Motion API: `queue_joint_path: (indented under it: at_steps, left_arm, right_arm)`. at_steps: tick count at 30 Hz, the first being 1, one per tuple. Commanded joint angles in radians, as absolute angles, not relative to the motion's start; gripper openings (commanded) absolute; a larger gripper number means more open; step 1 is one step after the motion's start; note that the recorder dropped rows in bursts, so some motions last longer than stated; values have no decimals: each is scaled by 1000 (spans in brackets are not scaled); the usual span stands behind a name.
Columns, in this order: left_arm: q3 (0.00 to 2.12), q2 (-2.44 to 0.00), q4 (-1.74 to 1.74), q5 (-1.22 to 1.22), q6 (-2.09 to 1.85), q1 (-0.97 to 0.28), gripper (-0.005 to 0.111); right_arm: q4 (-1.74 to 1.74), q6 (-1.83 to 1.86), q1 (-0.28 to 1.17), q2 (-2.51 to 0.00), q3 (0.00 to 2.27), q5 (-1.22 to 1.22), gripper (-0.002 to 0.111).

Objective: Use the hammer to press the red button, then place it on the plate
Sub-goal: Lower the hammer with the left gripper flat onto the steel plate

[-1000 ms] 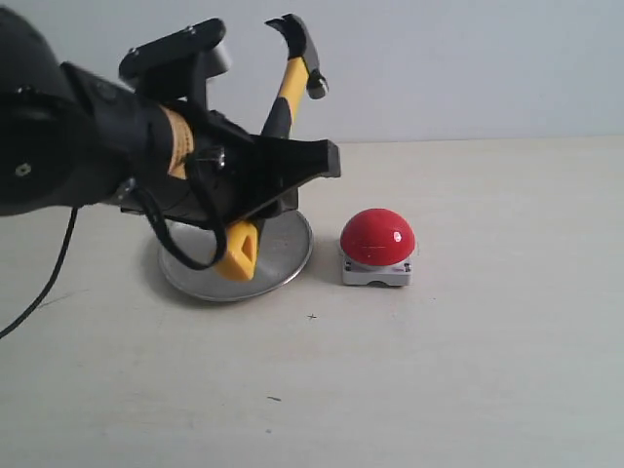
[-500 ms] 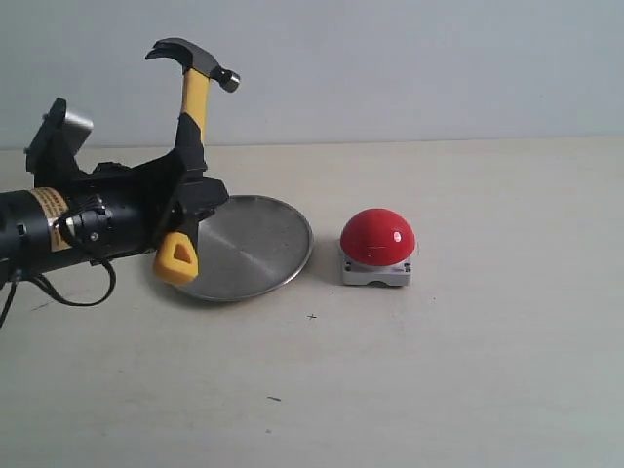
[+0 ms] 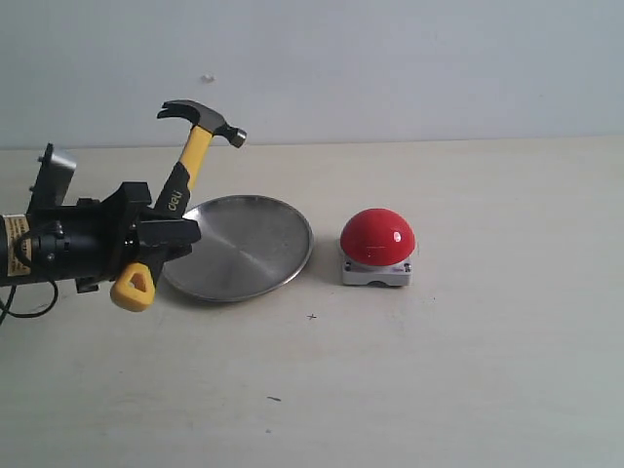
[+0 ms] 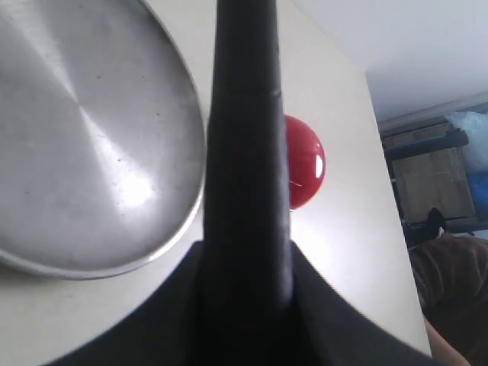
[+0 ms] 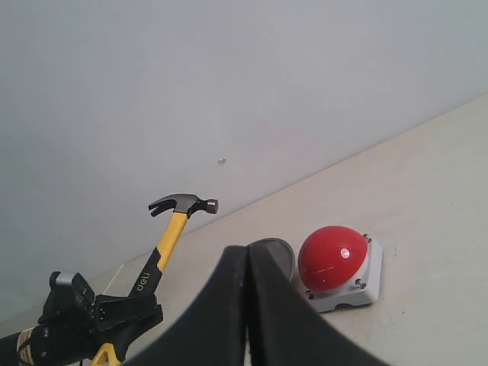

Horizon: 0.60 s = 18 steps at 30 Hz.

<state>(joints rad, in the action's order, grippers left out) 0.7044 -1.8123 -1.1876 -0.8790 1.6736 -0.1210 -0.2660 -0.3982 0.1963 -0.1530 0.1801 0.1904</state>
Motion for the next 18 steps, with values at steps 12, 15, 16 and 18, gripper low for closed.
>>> queue_joint_path:
  at_steps: [12,15,16,18]
  left_arm:
    - [826,-1956,-1120,-937,1683,-104,0]
    - [826,-1980,-1103,-937,1675,-104,0]
    - [826,-1984,-1093,-937,1671,-104,0]
    - [826,-1990,-1069,-927,1656,-108,0]
  right_arm:
    - [-263,-394,198,-150,175,178,0]
    - [-263,-394,198,-150,175,178,0]
    - [-263,-394,198,-150,175,178,0]
    - [-263,-394,198,-150,175,178,0]
